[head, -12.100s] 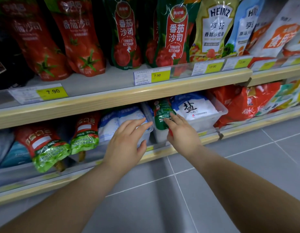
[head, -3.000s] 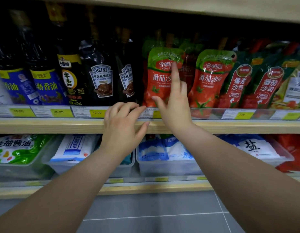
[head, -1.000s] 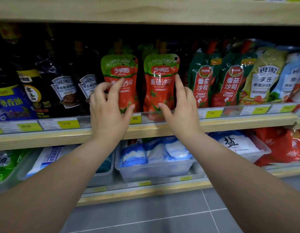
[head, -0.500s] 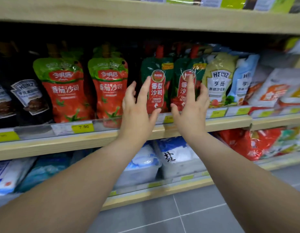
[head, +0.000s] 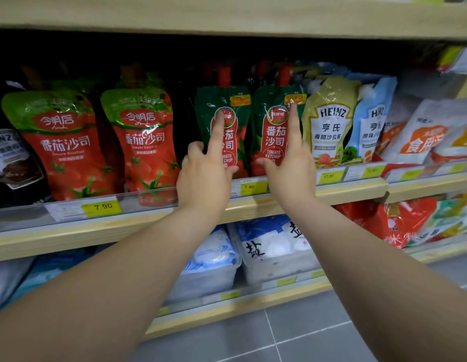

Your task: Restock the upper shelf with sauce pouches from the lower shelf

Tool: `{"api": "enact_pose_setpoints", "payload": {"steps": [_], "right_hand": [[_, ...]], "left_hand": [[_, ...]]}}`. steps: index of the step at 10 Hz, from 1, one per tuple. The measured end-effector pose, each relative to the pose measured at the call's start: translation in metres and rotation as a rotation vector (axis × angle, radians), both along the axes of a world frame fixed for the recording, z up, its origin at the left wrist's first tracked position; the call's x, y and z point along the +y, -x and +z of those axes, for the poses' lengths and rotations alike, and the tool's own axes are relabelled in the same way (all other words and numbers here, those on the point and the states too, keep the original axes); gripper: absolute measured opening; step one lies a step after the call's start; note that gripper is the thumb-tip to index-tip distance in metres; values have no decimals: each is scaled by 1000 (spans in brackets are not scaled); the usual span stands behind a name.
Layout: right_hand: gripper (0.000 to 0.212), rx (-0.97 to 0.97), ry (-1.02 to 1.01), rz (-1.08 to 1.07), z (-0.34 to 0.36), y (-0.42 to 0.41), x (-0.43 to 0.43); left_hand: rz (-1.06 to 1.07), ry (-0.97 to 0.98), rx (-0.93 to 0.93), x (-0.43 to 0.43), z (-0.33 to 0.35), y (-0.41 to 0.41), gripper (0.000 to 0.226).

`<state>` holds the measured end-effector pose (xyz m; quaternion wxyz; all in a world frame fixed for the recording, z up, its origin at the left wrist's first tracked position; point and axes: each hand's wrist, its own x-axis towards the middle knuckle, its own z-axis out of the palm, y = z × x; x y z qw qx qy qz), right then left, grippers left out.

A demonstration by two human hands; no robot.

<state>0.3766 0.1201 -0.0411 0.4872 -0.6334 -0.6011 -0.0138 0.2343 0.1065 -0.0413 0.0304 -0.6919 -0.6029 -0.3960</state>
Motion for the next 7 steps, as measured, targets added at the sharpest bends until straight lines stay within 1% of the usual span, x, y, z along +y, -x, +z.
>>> {"api": "enact_pose_setpoints", "payload": {"steps": [2,4,5,6,7], "right_hand": [[110,105,66,124,5,-6,1],[109,139,82,199,6,-7,0],[102,95,72,183,3,-5,-6],[88,-15,-43,101,-7,2,-22],[68,-79,-162,130,-23,14,-45]], "left_hand": [[-12,34,5,-2,5,9,96],[-26,22,2,-6,4,8,95],[-46,28,-20,-10,2,7,93],[-93,-13,-90,-24,-6,11,83],[-185,-104,-116,-43,-18,31,62]]}}
